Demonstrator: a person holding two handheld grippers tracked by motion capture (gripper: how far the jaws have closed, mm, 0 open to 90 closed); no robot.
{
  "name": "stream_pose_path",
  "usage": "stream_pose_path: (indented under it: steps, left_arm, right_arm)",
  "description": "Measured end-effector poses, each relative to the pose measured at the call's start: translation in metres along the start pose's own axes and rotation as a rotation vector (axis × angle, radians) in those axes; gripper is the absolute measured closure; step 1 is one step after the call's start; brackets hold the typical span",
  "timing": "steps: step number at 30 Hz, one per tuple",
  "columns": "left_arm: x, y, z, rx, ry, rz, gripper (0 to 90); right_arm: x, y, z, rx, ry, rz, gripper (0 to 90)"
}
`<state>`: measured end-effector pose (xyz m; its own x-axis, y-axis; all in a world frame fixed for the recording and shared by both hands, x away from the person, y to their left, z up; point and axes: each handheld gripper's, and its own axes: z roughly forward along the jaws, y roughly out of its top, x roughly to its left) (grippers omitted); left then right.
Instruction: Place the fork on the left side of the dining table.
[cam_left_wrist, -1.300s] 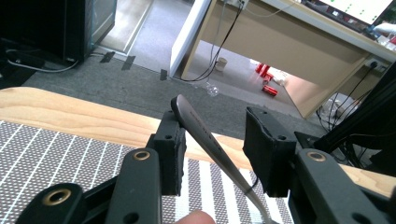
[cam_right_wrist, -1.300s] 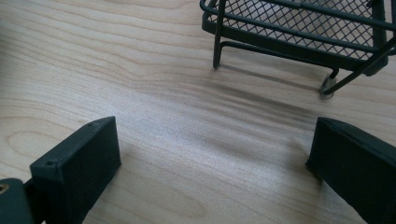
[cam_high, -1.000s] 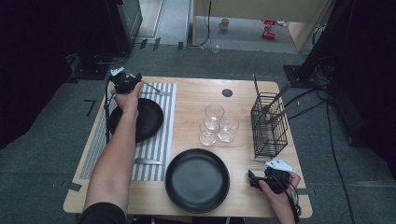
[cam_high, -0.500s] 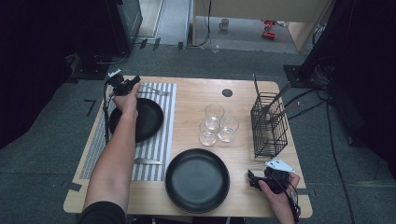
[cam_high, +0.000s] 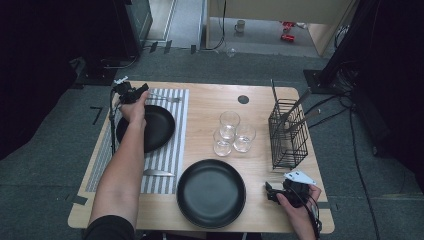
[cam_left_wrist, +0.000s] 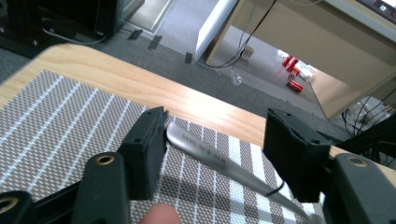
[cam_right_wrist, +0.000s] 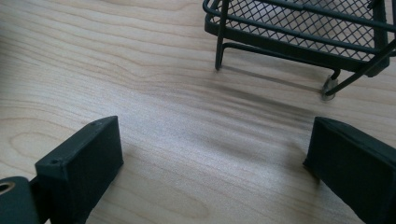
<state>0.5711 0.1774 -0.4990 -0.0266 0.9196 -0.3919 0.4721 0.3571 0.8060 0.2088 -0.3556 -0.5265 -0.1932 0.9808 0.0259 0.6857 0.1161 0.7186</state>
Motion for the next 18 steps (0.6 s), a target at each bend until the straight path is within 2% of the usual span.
stream_pose_path:
  steps: [4,7,11,13,15,18]
  left_arm:
    - [0.003,0.001,-0.001,-0.003,0.021,0.023,36.2]
    - [0.004,0.002,-0.001,-0.015,0.016,0.019,35.8]
    - [0.002,0.002,-0.002,-0.004,0.016,0.044,34.2]
    - [0.001,0.001,-0.004,0.008,0.006,0.054,32.5]
    - [-0.001,0.001,-0.006,0.015,-0.023,0.066,31.7]
    - [-0.008,0.003,-0.012,0.019,-0.05,0.126,30.2]
  right_arm:
    - [0.0,0.0,0.0,0.001,0.0,0.0,2.9]
    - [0.0,0.0,0.0,0.0,-0.001,0.0,2.9]
    - [0.0,0.0,0.0,0.0,0.0,0.001,2.9]
    - [0.0,0.0,0.0,0.0,0.0,0.001,2.9]
    - [0.0,0.0,0.0,0.0,0.0,0.0,2.9]
    - [0.0,0.0,0.0,0.0,0.001,0.001,2.9]
